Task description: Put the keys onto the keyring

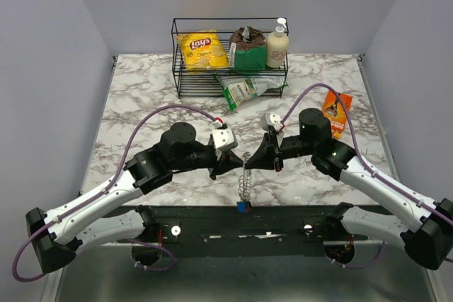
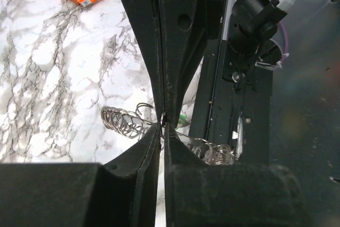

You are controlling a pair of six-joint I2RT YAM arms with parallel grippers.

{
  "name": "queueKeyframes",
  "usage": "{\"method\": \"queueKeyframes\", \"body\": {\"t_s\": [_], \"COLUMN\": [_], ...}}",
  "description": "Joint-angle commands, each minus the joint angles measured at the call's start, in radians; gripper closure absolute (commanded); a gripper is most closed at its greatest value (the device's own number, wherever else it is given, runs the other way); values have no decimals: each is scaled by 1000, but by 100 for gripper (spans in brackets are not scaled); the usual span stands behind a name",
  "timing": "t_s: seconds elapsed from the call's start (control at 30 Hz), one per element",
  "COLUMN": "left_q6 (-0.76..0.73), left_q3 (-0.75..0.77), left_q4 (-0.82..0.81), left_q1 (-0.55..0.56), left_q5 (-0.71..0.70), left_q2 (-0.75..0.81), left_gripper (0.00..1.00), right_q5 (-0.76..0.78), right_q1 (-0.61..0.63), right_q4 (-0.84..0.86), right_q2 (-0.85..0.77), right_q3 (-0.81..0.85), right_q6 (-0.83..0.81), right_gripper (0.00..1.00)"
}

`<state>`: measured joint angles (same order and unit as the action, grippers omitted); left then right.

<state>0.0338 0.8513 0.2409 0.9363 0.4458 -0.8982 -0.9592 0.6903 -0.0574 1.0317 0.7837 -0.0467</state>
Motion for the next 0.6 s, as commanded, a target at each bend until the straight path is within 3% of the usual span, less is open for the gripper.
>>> {"method": "queueKeyframes", "body": {"t_s": [0.0, 0.03, 0.07, 0.13, 0.43, 0.57], "left_q6": [-83, -92, -103, -127, -169, -175], "left_q3": [109, 141, 159, 222, 396, 426], "left_q4": [142, 165, 188, 262, 469, 509], "left_q1": [4, 4, 2, 2, -31, -51], "left_q5": [39, 42, 48, 60, 263, 336], "left_q2": [15, 13, 7, -18, -229, -314], "left_gripper": [75, 61, 53, 45, 43, 51], "right_q5": [13, 11, 11, 10, 17, 22], "right_q1": [2, 0, 0, 0, 0, 0], "right_q4": [-35, -35, -35, -35, -36, -33], "right_q2": [-19, -22, -24, -31, -53, -74], "right_q3": [20, 17, 15, 12, -6, -23], "right_q6": [-24, -27, -28, -30, -44, -51], "right_gripper": [99, 99, 99, 99, 99, 99]}}
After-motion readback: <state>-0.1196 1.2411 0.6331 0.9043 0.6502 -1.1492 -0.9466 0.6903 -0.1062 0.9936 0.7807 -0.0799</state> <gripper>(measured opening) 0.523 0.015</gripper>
